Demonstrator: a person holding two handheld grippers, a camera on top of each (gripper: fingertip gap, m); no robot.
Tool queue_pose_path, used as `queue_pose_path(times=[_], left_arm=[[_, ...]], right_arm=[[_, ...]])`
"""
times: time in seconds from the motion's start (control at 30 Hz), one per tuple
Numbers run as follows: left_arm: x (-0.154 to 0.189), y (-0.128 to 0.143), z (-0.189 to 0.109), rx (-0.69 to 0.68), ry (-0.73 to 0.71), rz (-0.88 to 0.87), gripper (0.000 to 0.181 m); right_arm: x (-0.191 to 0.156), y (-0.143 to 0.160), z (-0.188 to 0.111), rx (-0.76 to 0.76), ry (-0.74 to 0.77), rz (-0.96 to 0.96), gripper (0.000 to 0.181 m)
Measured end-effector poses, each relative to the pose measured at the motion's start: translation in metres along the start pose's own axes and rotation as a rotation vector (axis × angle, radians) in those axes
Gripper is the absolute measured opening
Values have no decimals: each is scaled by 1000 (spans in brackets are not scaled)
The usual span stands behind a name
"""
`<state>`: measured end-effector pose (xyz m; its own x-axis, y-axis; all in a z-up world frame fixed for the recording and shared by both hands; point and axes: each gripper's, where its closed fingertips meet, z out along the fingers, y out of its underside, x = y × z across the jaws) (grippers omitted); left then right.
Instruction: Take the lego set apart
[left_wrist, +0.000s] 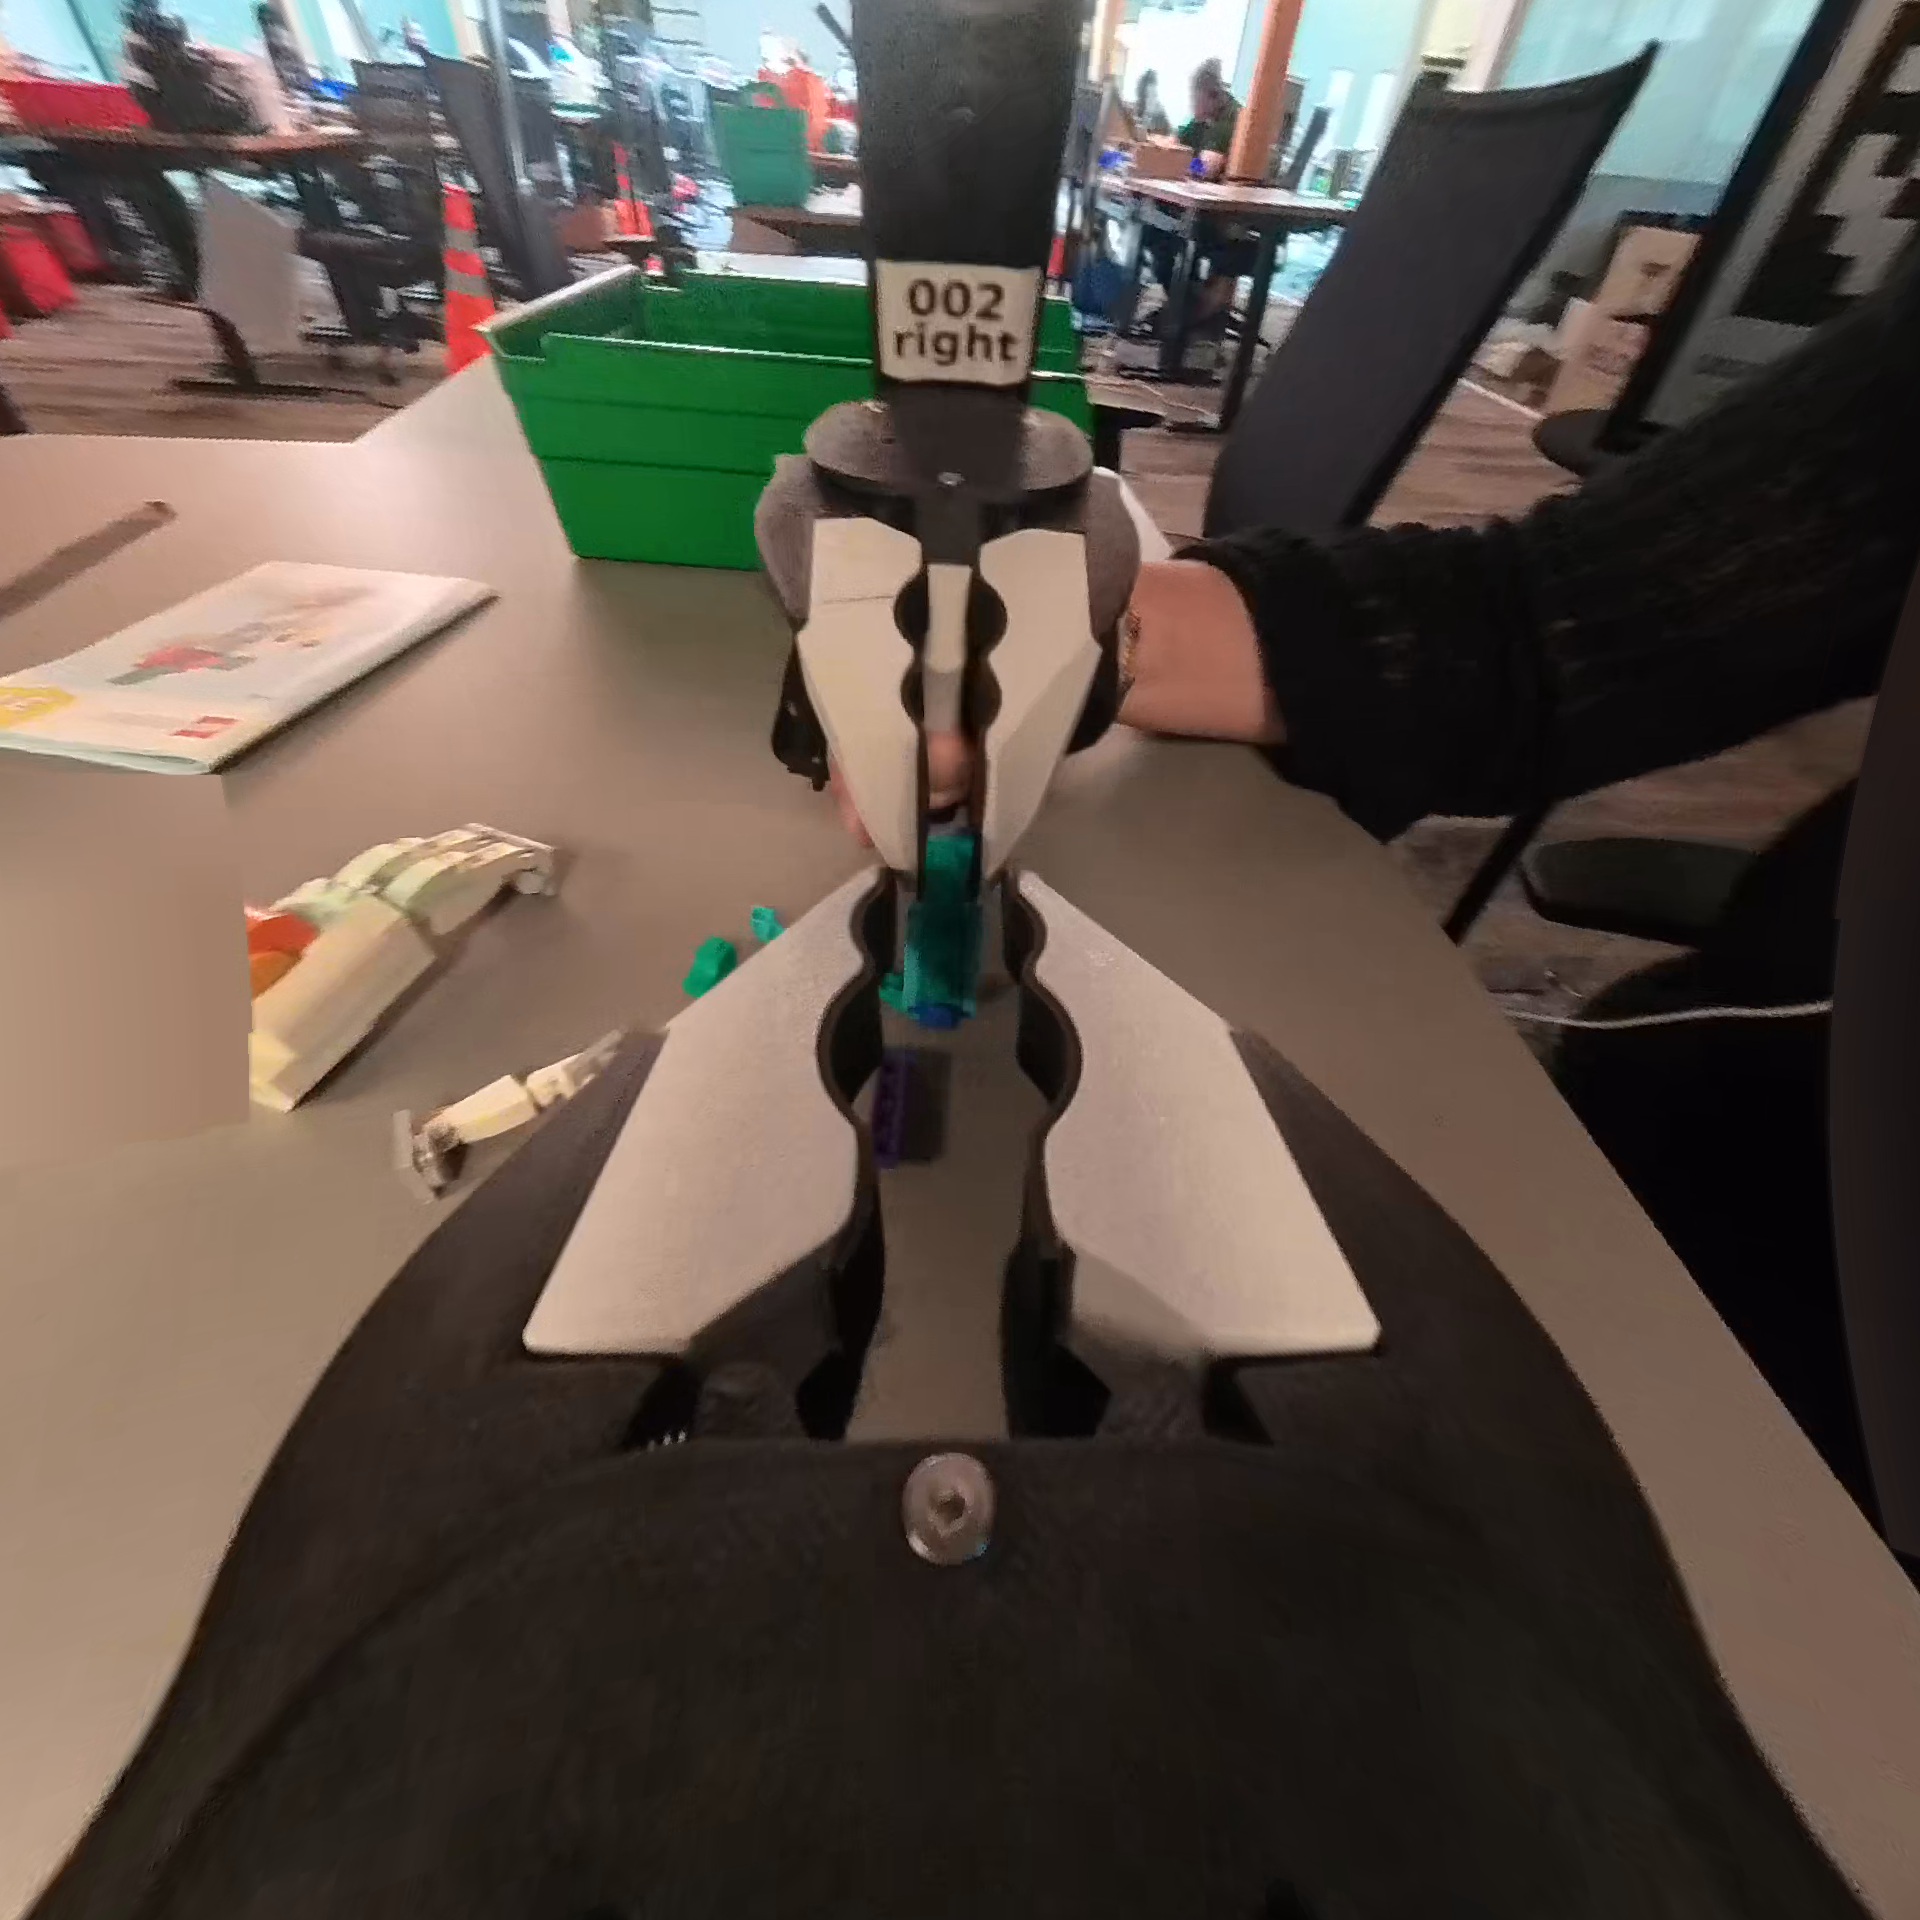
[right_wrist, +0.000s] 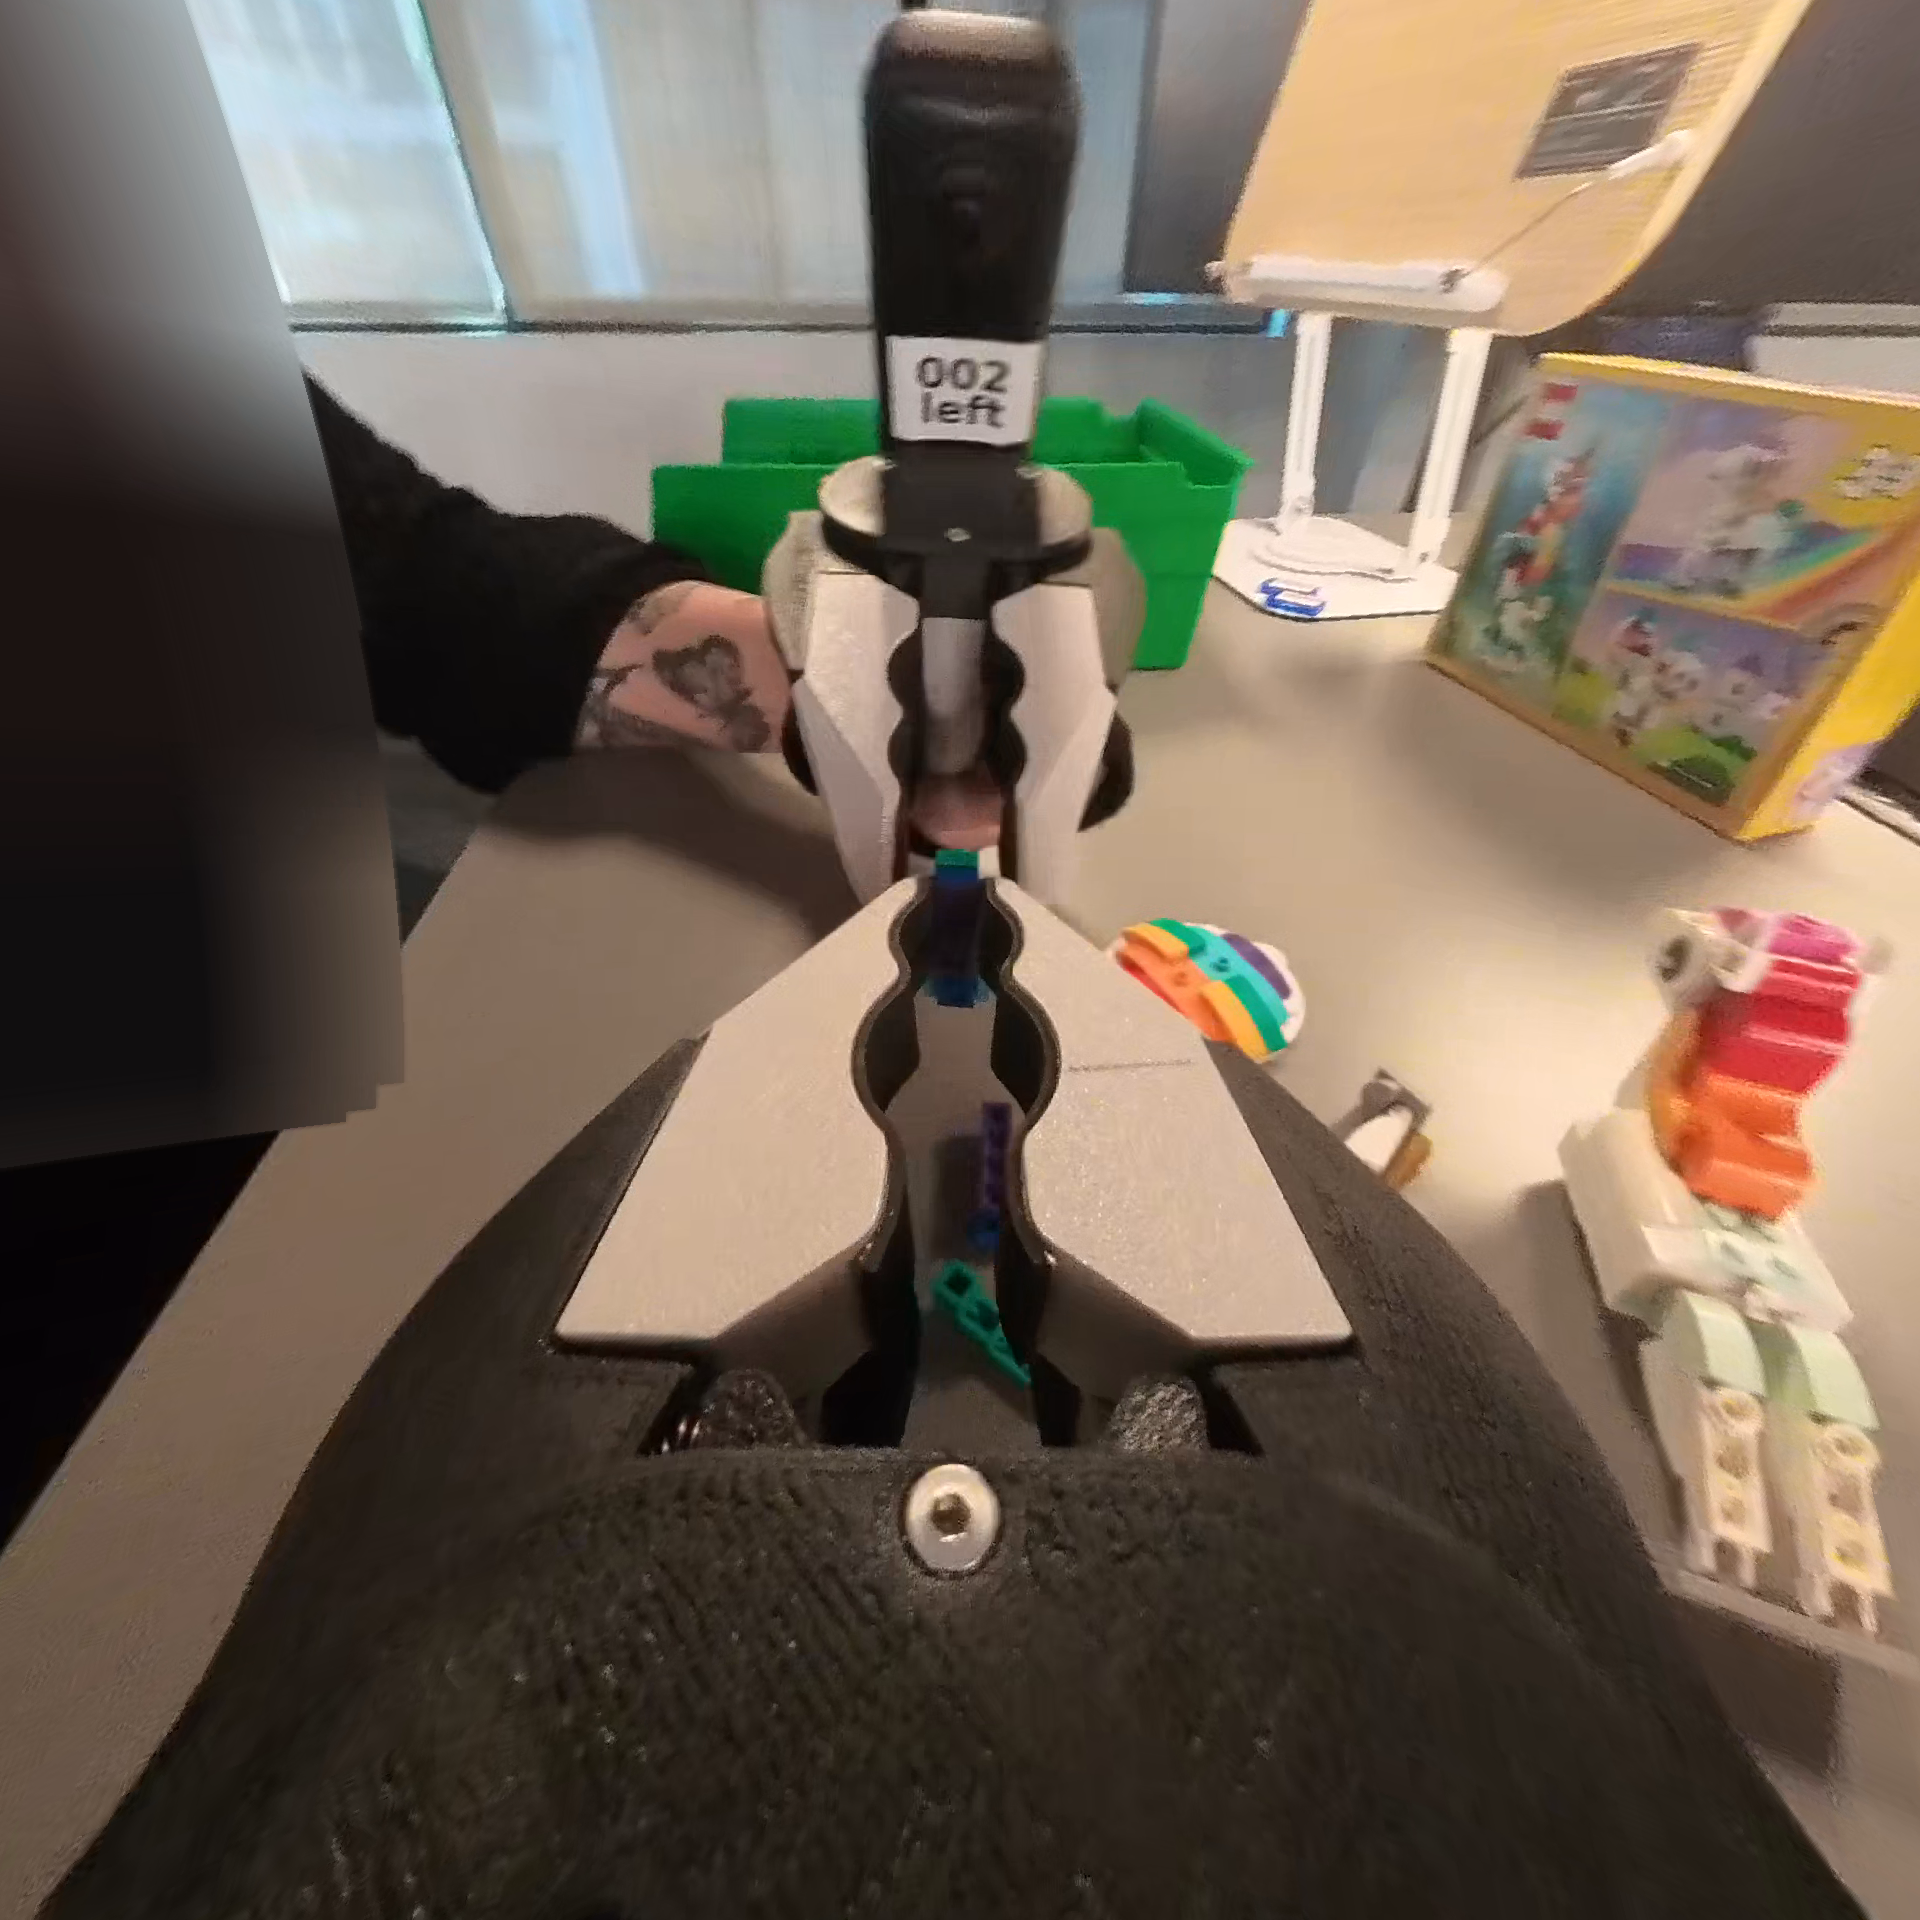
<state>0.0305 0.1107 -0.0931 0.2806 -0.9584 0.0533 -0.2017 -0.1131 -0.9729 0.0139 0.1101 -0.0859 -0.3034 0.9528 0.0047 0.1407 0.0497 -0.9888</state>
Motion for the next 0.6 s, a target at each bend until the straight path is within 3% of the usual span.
queue_pose_path(times=[0.6], left_arm=[[11,13,-4,-121,59,56,13]], right_arm=[[-14,8,5,-108,-9,-148,6]])
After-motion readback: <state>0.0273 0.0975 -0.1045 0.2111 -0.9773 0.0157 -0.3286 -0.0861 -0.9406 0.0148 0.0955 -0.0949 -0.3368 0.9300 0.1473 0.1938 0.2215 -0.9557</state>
